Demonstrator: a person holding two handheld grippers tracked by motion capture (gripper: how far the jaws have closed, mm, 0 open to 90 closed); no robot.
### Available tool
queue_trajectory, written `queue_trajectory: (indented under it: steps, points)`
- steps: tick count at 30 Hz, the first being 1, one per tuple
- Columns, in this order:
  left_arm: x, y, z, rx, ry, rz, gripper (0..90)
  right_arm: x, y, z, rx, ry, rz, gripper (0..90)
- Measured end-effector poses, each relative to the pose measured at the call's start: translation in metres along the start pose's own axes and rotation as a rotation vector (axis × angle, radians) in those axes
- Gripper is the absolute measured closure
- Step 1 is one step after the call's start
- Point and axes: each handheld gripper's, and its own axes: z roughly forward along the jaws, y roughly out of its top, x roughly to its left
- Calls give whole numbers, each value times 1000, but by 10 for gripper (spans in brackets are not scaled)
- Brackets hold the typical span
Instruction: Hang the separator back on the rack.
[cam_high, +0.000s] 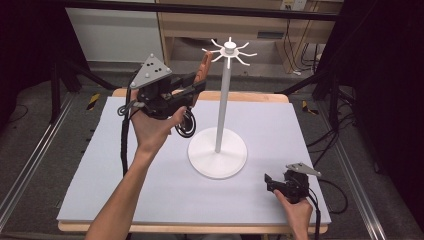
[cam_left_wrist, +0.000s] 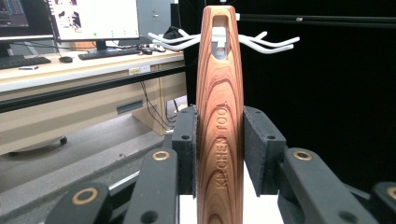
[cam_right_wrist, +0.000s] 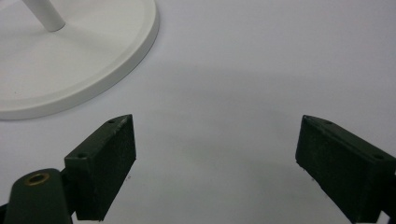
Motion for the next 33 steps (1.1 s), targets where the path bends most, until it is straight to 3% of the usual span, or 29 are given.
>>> queue_trajectory:
  steps: [33]
  points:
    - [-1, -17, 22, -1, 5, -4, 670, 1, 0, 0, 4, 6, -5, 127]
